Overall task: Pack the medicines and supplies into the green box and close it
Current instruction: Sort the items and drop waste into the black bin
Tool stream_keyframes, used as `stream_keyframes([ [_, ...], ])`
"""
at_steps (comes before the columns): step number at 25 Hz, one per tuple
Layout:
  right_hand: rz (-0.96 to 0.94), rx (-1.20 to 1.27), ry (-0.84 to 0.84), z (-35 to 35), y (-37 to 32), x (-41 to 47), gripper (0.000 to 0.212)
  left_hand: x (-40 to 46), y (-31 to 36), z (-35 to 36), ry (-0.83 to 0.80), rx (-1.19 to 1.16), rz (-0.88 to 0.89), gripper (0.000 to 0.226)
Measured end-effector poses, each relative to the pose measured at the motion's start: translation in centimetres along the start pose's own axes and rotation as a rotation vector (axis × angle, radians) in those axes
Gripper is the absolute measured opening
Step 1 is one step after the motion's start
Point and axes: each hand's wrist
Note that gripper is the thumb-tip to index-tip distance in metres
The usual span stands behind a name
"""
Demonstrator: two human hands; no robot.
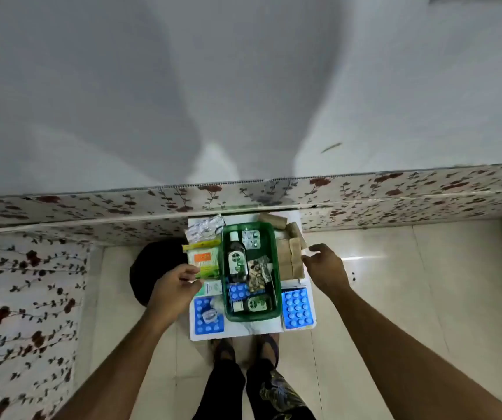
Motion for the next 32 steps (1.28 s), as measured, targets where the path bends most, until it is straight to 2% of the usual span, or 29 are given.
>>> stream_keyframes([
  [3, 0.042, -0.121, 0.01, 3.4, 2.5, 2.5, 0.05, 0.7, -3.0, 3.1, -0.04, 0.18, 0.053, 0.032],
  [6, 0.067, -0.161, 0.022, 4.9, 3.3, 3.2, 0.048, 0.4, -4.6, 4.5, -0.132, 0.31, 0.098, 0.049],
  [8, 0.065, -0.16, 0.046, 5.7, 3.8, 3.5, 0.044, 0.5, -5.4, 5.0, -0.178, 0.412, 0.169, 0.053],
  [11, 0.058, -0.147, 0.064, 6.4, 4.4, 4.0, 0.035, 0.8, -5.9, 6.2, -0.171, 0.549, 0.274, 0.046],
  [15, 0.051, -0.073, 0.065, 6.7, 4.5, 4.4, 0.025, 0.9, -6.0, 7.5, -0.068, 0.713, 0.447, 0.033],
  [18, 0.049, -0.003, 0.068, 6.7, 4.6, 4.2, 0.016, 0.3, -5.9, 8.2, -0.099, 0.748, 0.509, 0.019],
  [20, 0.076, 0.068, 0.08, 6.2, 4.6, 3.9, 0.015, 0.3, -6.2, 7.7, -0.097, 0.672, 0.472, 0.014],
  [23, 0.089, 0.14, 0.135, 4.6, 3.8, 2.3, 0.014, 0.0, -6.0, 5.5, -0.046, 0.421, 0.323, 0.003],
  [25, 0.082, 0.188, 0.191, 2.4, 2.1, 0.3, 0.012, -0.6, -4.6, 2.9, 0.009, 0.265, 0.222, 0.015],
  [28, 0.015, 0.279, 0.245, -0.6, -1.6, -2.7, 0.009, -0.6, -3.2, -1.2, 0.147, 0.09, 0.075, 0.017],
  [30, -0.055, 0.322, 0.214, -0.9, -4.4, -4.8, 0.009, 0.1, -3.5, -3.6, 0.191, -0.002, 0.011, 0.018],
  [32, -0.109, 0.35, 0.124, 0.9, -7.6, -6.9, 0.01, 1.7, -4.9, -5.6, 0.184, -0.107, -0.032, 0.031],
])
Point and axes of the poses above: each hand's wrist, its own x-axis towards the middle knuckle, its own z-axis out of the palm, y = z × x, and after that the axes turned 15 degrees about y, right-handed
